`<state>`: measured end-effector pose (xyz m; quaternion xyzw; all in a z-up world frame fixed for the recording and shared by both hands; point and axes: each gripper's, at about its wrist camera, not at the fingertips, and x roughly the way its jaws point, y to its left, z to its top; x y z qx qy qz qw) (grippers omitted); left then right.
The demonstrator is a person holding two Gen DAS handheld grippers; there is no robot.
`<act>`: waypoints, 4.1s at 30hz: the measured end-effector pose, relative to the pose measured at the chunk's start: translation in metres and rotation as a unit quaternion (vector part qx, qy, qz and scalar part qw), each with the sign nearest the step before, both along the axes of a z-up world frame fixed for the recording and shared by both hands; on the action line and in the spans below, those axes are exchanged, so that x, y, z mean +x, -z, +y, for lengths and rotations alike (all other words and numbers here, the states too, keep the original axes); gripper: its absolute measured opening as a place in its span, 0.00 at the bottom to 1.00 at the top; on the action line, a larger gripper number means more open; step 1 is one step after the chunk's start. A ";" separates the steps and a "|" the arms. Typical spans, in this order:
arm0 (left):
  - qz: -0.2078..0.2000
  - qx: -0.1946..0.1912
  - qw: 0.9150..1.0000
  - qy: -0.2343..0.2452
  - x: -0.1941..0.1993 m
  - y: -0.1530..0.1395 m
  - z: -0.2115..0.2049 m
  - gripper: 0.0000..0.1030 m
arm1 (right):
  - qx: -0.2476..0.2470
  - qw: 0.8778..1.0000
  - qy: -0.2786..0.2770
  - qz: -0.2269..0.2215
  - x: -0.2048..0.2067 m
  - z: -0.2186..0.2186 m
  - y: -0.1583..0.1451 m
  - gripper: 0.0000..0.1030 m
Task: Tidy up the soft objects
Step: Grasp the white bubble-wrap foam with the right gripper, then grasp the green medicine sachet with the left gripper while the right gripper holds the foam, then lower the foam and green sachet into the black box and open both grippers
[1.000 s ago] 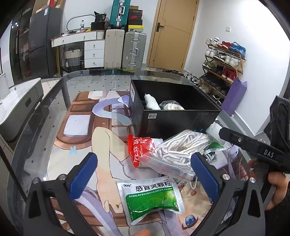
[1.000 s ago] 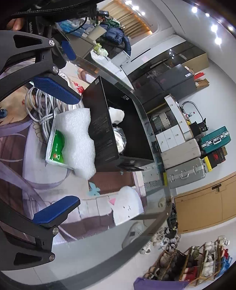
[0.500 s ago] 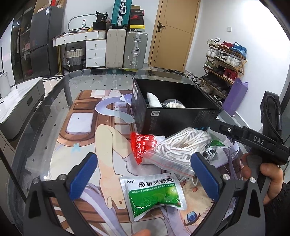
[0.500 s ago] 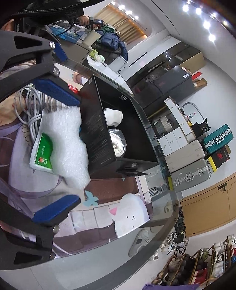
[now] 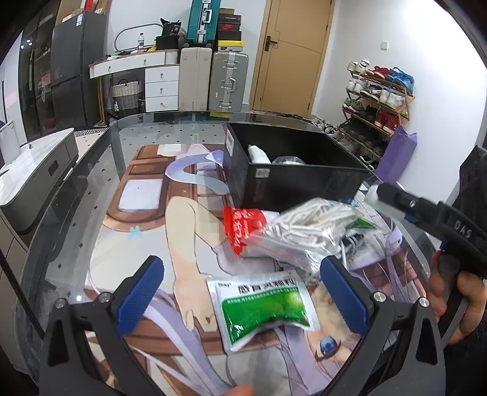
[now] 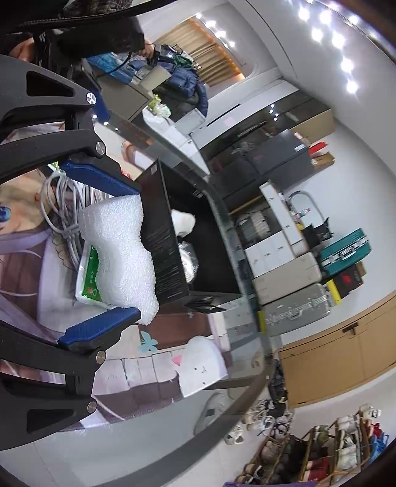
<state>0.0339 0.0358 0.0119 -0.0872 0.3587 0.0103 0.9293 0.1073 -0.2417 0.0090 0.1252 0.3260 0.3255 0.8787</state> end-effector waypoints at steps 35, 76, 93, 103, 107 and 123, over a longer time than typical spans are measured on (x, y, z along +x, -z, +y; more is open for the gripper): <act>0.046 0.058 0.997 0.014 -0.004 0.029 -0.033 0.54 | -0.006 0.999 -0.005 -0.040 -0.035 -0.011 -0.009 0.72; -0.073 -0.012 0.997 0.002 -0.003 -0.049 0.002 0.44 | -0.021 0.997 -0.029 -0.066 -0.031 0.009 -0.026 0.72; -0.073 -0.023 0.997 0.026 0.063 -0.058 -0.006 0.45 | -0.044 0.995 -0.044 -0.076 0.007 0.028 -0.043 0.72; -0.056 -0.022 0.998 0.034 0.091 -0.050 -0.008 0.45 | -0.060 0.994 -0.058 -0.072 0.035 0.042 -0.040 0.72; -0.050 -0.024 0.998 0.034 0.098 -0.047 -0.010 0.45 | -0.069 0.993 -0.067 -0.069 0.045 0.049 -0.038 0.72; -0.041 -0.021 0.998 0.041 0.133 -0.046 -0.010 0.45 | -0.092 0.990 -0.088 -0.062 0.084 0.064 -0.027 0.72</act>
